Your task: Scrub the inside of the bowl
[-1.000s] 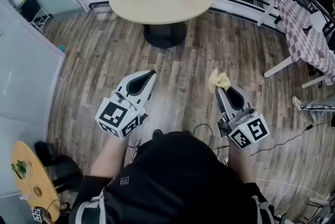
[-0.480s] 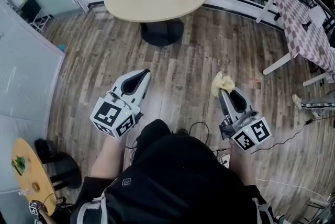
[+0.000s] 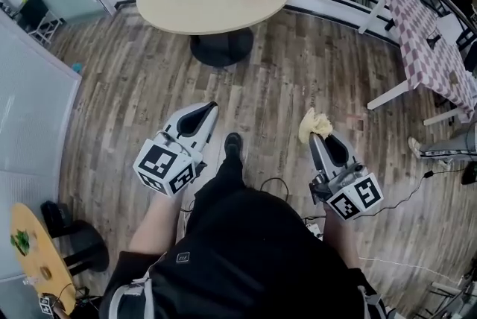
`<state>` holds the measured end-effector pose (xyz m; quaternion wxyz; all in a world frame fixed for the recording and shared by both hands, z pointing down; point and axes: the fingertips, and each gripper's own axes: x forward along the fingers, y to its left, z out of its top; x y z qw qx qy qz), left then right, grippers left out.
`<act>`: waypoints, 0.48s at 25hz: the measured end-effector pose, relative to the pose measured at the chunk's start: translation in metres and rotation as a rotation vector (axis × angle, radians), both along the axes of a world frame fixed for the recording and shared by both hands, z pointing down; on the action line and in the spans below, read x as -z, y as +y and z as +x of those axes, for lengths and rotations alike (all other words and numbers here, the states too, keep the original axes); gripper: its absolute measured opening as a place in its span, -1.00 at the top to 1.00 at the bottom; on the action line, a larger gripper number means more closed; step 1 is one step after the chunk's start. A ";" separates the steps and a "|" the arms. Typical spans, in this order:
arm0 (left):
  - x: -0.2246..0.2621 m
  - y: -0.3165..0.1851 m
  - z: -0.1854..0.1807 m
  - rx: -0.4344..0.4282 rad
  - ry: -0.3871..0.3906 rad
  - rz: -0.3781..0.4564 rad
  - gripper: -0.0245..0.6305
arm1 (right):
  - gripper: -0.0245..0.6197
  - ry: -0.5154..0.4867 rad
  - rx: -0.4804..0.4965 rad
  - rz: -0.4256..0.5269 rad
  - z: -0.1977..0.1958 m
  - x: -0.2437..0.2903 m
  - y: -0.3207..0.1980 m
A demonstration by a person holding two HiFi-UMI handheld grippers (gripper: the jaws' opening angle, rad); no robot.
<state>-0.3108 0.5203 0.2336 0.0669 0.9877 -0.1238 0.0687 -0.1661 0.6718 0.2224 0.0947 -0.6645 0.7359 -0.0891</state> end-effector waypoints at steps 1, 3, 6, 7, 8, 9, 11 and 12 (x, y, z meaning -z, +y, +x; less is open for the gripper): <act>-0.002 -0.008 0.009 -0.010 0.007 -0.004 0.90 | 0.69 0.001 -0.001 -0.007 0.006 -0.002 -0.009; -0.004 -0.026 0.025 -0.036 0.020 -0.005 0.90 | 0.69 0.000 -0.009 -0.016 0.020 -0.007 -0.029; -0.002 -0.059 0.048 -0.067 0.041 -0.003 0.90 | 0.69 -0.003 -0.019 -0.017 0.042 -0.007 -0.070; 0.000 -0.073 0.056 -0.075 0.049 -0.001 0.90 | 0.69 -0.002 -0.016 -0.016 0.049 -0.006 -0.086; 0.003 -0.088 0.065 -0.085 0.056 0.000 0.90 | 0.69 -0.001 -0.011 -0.016 0.055 -0.003 -0.104; 0.007 -0.102 0.073 -0.096 0.063 -0.001 0.90 | 0.69 0.002 -0.004 -0.017 0.061 -0.001 -0.122; 0.013 -0.130 0.089 -0.127 0.077 -0.007 0.91 | 0.69 0.008 0.006 -0.023 0.070 0.002 -0.157; 0.015 -0.145 0.095 -0.142 0.082 -0.009 0.91 | 0.69 0.009 0.008 -0.026 0.073 0.003 -0.174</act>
